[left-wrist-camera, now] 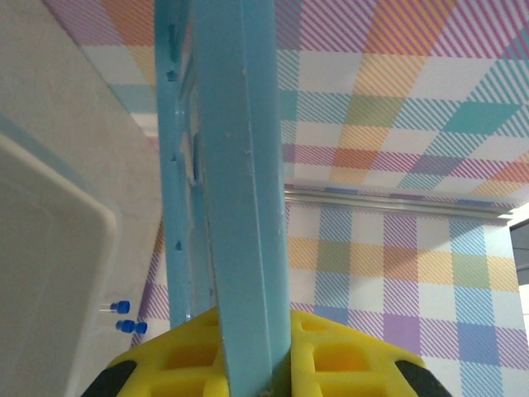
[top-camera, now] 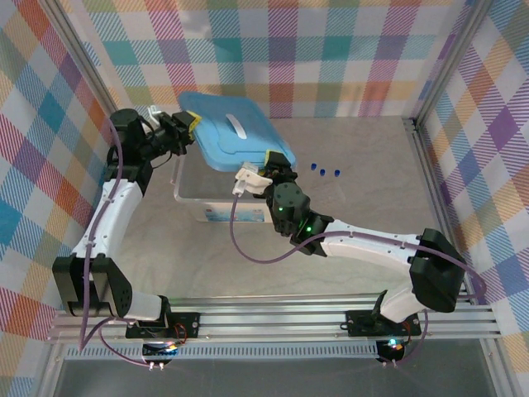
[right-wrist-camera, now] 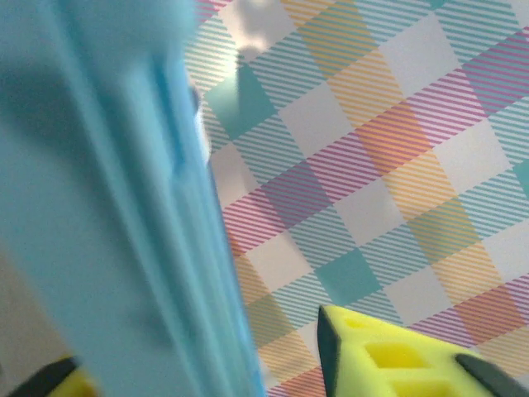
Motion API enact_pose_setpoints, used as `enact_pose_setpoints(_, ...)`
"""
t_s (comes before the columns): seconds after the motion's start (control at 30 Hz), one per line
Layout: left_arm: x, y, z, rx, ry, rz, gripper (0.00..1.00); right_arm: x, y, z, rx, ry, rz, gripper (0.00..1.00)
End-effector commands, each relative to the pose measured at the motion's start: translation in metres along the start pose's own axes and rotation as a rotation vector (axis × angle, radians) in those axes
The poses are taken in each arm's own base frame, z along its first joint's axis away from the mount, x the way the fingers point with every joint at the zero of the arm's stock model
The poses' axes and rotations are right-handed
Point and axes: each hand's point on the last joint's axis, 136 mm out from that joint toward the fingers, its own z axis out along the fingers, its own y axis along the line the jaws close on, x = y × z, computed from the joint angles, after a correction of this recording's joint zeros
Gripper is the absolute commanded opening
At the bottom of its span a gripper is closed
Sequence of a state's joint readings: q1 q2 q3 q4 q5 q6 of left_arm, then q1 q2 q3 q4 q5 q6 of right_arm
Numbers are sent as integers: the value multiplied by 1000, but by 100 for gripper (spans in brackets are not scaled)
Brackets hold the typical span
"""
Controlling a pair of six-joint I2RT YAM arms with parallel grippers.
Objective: Organize the chemistry lab equipment
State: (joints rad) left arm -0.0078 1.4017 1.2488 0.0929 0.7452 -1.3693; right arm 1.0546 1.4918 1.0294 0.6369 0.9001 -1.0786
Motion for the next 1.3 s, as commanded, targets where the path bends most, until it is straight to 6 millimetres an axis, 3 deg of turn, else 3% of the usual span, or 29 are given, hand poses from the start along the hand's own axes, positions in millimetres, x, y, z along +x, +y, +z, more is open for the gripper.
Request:
enact_pose_setpoints(0.0,4,-9,-2,61,38,-15,6,-13,-23,-4,60,-42,102,61)
enact_pose_setpoints(0.17,-8,-16,-4,132,2,-15,7,-12,-21,-12,24,-38,125,73)
enact_pose_setpoints(0.37,-20,-30,-4,246,-37,-15,7,18,-28,-38,-67,58,294,76)
enact_pose_setpoints(0.5,-28,-39,-7,321,-80,1,7,38,-62,-66,-117,118,647,83)
enact_pose_setpoints(0.6,-38,-33,-12,370,-156,3,7,51,-67,-79,-252,171,1045,85)
enact_pose_setpoints(0.73,-48,-27,-16,414,-229,31,9,64,-48,-71,-404,338,1398,85)
enact_pose_setpoints(0.97,-54,-37,-27,479,-314,115,10,62,-25,-47,-637,324,1934,85)
enact_pose_setpoints(1.27,-49,-40,-43,488,-408,226,9,30,-24,-8,-821,197,2205,85)
